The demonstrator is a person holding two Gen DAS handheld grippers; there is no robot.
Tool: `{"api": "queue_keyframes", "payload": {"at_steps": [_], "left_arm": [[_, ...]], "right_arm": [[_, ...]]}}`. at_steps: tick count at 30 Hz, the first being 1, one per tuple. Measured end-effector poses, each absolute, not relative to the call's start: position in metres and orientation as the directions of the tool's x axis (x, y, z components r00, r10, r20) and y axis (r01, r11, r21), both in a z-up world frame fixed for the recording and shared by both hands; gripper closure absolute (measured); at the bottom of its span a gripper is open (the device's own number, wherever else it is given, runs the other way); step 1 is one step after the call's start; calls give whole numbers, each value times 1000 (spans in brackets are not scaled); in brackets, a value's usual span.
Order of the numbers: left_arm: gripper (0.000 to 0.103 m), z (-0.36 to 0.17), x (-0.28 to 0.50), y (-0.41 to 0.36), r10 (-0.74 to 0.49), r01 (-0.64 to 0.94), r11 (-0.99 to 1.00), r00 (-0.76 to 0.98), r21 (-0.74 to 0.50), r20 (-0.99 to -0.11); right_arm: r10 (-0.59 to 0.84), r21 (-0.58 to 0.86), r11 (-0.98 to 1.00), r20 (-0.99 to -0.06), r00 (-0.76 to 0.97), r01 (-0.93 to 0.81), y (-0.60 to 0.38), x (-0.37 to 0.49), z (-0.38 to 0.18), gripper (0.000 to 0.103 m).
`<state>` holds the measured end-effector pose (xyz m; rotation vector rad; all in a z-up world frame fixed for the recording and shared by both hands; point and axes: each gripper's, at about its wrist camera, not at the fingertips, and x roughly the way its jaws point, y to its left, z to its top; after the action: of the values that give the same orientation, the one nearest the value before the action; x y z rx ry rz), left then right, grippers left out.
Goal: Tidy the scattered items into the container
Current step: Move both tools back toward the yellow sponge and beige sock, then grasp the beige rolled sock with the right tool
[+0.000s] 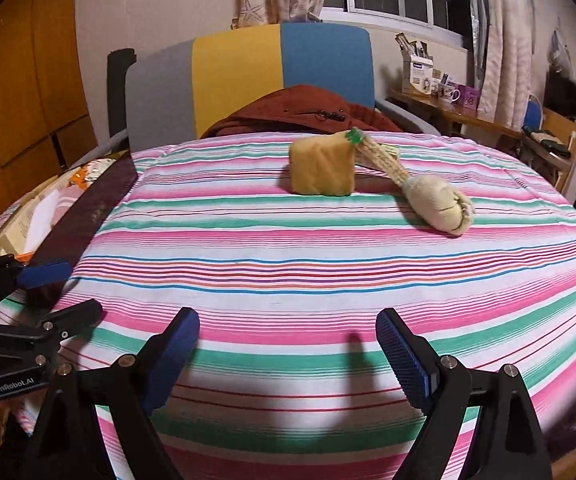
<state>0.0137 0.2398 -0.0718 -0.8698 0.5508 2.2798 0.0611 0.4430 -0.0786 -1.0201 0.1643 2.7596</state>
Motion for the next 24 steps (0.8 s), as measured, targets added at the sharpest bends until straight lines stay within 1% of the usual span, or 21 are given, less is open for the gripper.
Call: {"api": "queue_keyframes", "payload": {"at_steps": [2, 6, 9, 10, 13, 16, 19, 24], "left_arm": [[40, -74, 14, 243, 404, -681, -712, -597, 172, -693], [32, -76, 13, 250, 411, -683, -708, -607, 181, -680], [30, -80, 15, 257, 421, -696, -689, -611, 202, -671], [30, -81, 15, 259, 427, -699, -688, -607, 196, -670], [30, -83, 11, 257, 452, -705, -693, -589, 152, -670], [30, -85, 3, 251, 488, -711, -699, -545, 68, -682], [30, -86, 0, 247, 514, -713, -701, -521, 16, -681], [29, -87, 3, 248, 512, -712, -702, -530, 26, -676]], "right_arm": [[165, 21, -971, -656, -737, -236, 446, 60, -78, 12], [222, -14, -959, -654, -723, -282, 459, 56, -73, 13], [187, 33, -960, -666, -722, -279, 473, 54, -67, 21], [173, 54, -958, -673, -719, -281, 479, 53, -64, 23], [113, 125, -953, -701, -704, -277, 494, 51, -60, 23], [92, 143, -951, -716, -692, -274, 505, 51, -56, 23], [83, 141, -951, -739, -669, -274, 519, 44, -52, 23], [116, 72, -960, -776, -619, -269, 539, 29, -37, 23]]}}
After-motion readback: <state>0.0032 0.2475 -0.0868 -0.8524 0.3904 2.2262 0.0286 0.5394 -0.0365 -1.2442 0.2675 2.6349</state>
